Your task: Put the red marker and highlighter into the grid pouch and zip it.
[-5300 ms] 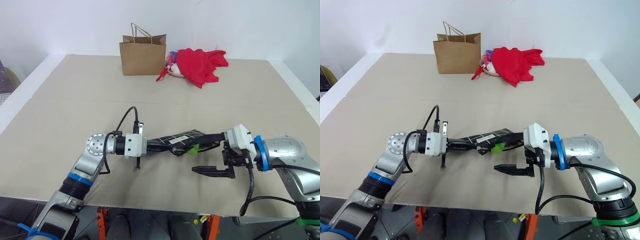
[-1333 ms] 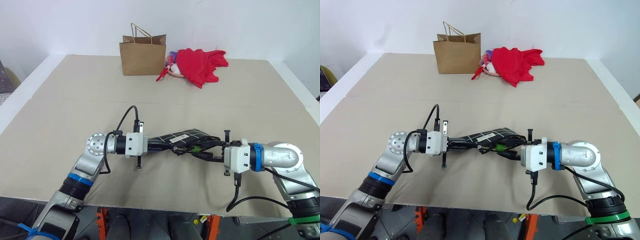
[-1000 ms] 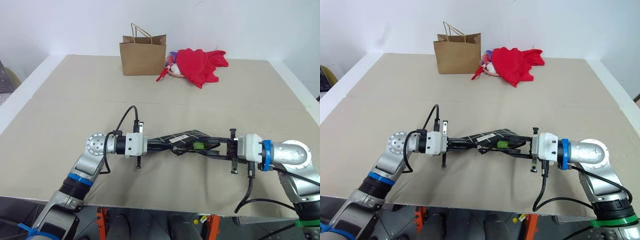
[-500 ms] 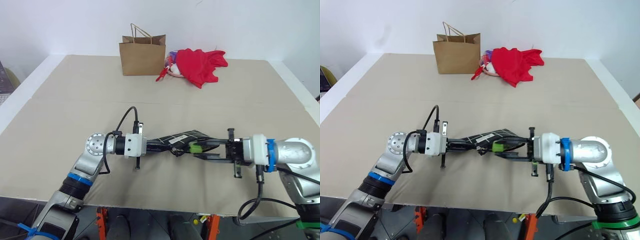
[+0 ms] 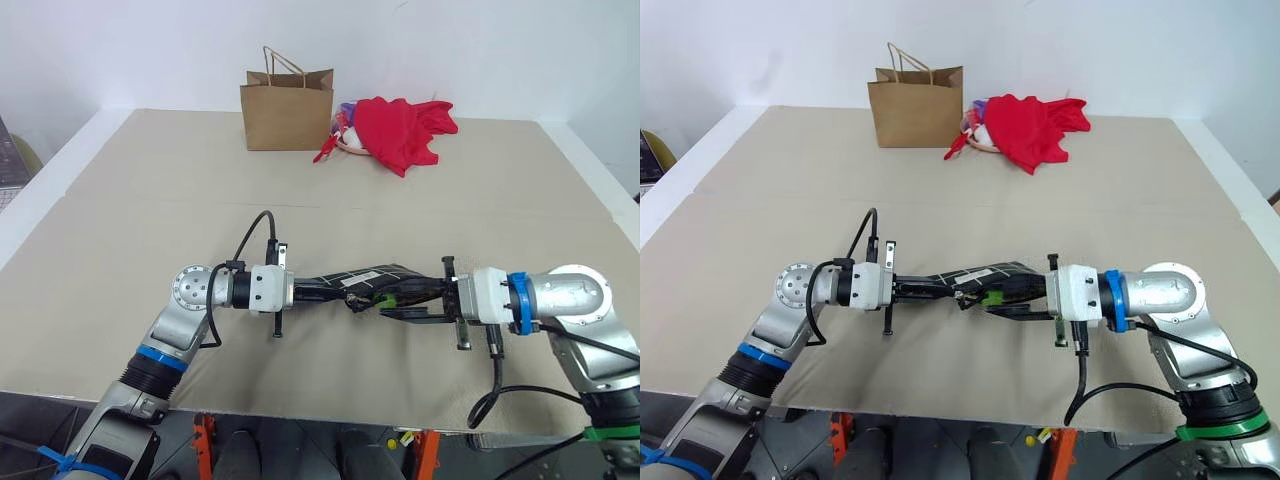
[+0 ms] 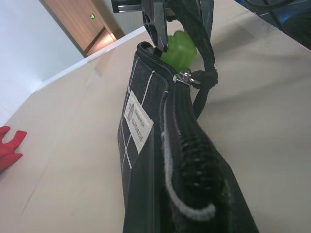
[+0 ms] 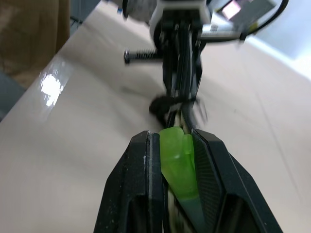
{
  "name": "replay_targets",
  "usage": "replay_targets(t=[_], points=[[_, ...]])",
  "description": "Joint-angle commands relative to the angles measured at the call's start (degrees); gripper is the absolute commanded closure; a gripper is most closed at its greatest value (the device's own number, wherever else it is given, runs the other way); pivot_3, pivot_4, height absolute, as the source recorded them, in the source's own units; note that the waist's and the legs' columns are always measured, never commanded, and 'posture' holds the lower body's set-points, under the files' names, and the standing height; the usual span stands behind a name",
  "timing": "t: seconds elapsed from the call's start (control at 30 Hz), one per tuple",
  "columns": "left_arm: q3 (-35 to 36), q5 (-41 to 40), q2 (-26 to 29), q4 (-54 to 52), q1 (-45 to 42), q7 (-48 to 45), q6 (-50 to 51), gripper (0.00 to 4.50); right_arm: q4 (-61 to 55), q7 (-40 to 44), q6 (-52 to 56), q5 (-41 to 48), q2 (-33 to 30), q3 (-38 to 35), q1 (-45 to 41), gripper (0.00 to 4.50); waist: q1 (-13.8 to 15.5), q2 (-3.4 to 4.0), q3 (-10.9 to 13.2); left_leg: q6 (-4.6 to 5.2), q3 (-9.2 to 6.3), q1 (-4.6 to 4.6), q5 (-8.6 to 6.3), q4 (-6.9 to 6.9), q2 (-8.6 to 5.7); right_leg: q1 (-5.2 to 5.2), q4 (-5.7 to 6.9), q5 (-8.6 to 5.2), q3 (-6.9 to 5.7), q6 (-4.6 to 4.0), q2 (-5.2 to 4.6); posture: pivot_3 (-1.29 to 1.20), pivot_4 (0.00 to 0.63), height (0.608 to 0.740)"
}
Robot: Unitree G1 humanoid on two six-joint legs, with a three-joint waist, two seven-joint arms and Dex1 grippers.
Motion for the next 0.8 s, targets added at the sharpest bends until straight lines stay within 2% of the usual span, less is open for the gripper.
replay_targets(t=[0.03, 0.4, 0.8], points=[[1.33, -1.49, 0.08, -2.18, -0.36, 0.47, -0.13, 4.50, -0.40, 0.49, -1.41, -0.86, -1.04, -1.58, -0.29, 3.84, 0.00, 0.00, 0.00, 0.00, 0.00, 0.00, 0.00, 0.00, 0.00, 0.00, 0.00, 0.00, 0.00, 0.00, 0.00, 0.00, 0.150, 0.740], [0.84, -1.31, -0.71, -2.13, -0.63, 0.41, -0.13, 4.50, -4.23, -3.86, 1.35, 2.13, 6.63, 0.08, -4.07, 3.84, -0.03, 0.00, 0.00, 0.00, 0.00, 0.01, 0.00, 0.01, 0.00, 0.00, 0.01, 0.01, 0.00, 0.00, 0.00, 0.00, 0.150, 0.740], [1.20, -1.16, -0.32, -2.47, -0.24, 0.82, -0.07, 4.50, 3.59, -0.68, -2.06, 0.69, 4.92, -2.55, 0.17, 3.84, -0.02, 0.00, 0.00, 0.00, 0.00, 0.01, 0.00, 0.00, 0.00, 0.00, 0.01, 0.01, 0.00, 0.00, 0.00, 0.00, 0.150, 0.740]])
